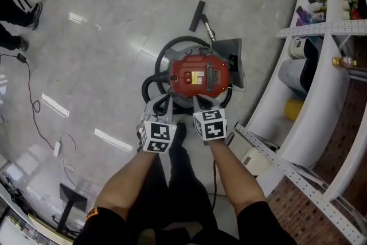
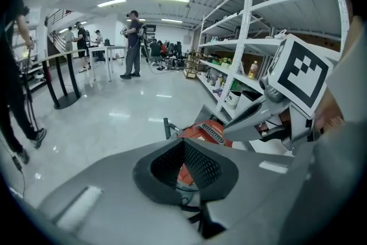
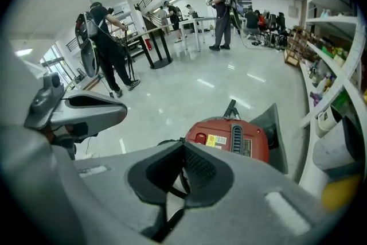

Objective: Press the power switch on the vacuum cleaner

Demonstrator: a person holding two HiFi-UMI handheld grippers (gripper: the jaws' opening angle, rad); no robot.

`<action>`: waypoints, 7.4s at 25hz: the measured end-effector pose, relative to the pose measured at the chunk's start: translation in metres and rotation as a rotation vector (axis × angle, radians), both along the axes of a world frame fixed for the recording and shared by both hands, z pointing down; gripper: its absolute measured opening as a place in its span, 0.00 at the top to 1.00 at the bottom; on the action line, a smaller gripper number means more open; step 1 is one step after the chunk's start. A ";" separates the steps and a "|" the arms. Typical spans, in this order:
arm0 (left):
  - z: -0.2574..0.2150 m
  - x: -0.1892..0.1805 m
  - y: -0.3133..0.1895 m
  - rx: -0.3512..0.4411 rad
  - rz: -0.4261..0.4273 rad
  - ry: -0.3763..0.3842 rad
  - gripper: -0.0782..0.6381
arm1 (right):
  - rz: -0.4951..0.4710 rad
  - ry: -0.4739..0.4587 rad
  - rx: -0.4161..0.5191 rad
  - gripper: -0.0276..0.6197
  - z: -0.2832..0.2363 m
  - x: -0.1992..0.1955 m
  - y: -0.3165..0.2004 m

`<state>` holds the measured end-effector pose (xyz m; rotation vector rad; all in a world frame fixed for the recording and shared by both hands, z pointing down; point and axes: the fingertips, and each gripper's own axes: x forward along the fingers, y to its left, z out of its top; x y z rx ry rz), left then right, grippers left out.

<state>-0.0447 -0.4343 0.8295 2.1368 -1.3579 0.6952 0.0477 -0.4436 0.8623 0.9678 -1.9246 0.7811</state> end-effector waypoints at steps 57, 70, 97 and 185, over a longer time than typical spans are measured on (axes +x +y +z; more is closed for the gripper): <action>-0.063 0.012 -0.036 -0.024 0.056 0.074 0.87 | 0.138 -0.020 0.038 0.97 -0.056 0.013 0.000; -0.180 0.036 0.071 0.108 0.063 0.103 0.87 | 0.129 -0.152 0.293 0.97 -0.219 0.045 0.087; -0.258 0.028 0.186 0.293 0.042 0.103 0.87 | -0.069 -0.248 0.479 0.97 -0.305 0.007 0.191; -0.311 0.082 0.537 0.398 0.015 0.231 0.87 | 0.183 -0.254 0.690 0.97 -0.357 0.111 0.556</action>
